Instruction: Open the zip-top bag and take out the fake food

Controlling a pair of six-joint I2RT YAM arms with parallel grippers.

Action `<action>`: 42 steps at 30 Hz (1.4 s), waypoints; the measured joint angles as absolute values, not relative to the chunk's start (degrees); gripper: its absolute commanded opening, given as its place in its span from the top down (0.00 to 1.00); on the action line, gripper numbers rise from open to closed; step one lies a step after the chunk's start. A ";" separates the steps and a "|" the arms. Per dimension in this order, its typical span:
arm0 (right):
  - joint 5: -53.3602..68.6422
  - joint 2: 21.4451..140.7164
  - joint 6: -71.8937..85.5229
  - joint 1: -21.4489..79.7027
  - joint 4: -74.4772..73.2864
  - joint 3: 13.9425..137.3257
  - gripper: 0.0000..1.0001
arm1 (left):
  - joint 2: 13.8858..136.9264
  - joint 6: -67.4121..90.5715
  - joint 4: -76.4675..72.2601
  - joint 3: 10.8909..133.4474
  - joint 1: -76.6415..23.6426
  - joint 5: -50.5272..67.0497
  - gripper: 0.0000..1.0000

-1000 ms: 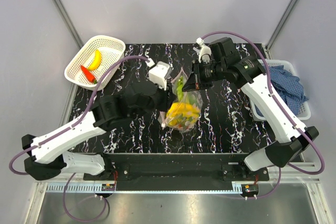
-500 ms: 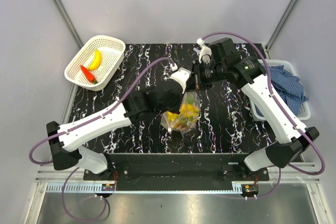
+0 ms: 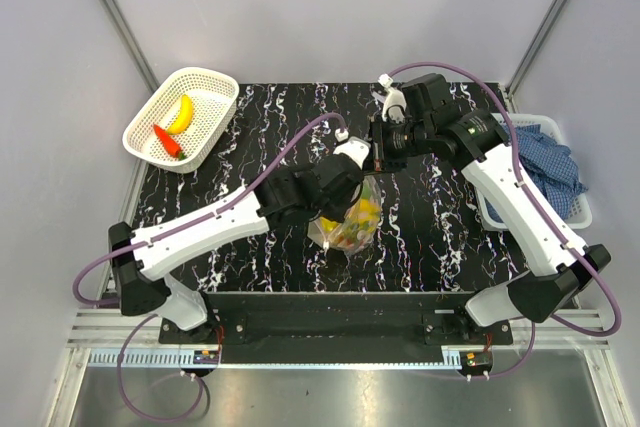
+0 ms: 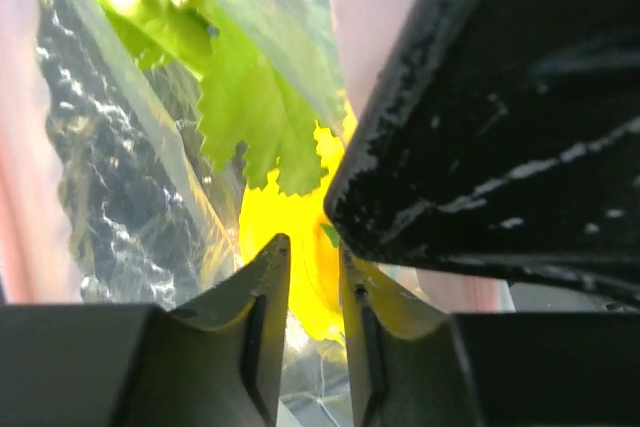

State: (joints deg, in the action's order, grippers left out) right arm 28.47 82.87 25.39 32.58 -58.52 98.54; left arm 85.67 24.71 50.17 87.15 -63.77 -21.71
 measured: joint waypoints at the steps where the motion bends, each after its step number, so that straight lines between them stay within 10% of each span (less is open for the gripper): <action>1: 28.27 82.89 25.45 32.58 -58.48 98.45 1.00 | 86.08 25.08 50.85 87.72 -63.75 -21.67 0.65; 19: 25.65 83.09 26.85 32.16 -57.47 97.36 1.00 | 84.90 28.53 54.26 84.14 -61.52 -16.62 0.85; 33: 28.82 83.40 31.77 33.39 -50.37 94.91 1.00 | 79.37 30.98 48.18 72.97 -55.86 -6.66 0.55; 42: 29.45 86.43 33.21 33.93 -47.86 93.47 1.00 | 80.79 33.41 44.53 69.73 -51.27 4.23 0.66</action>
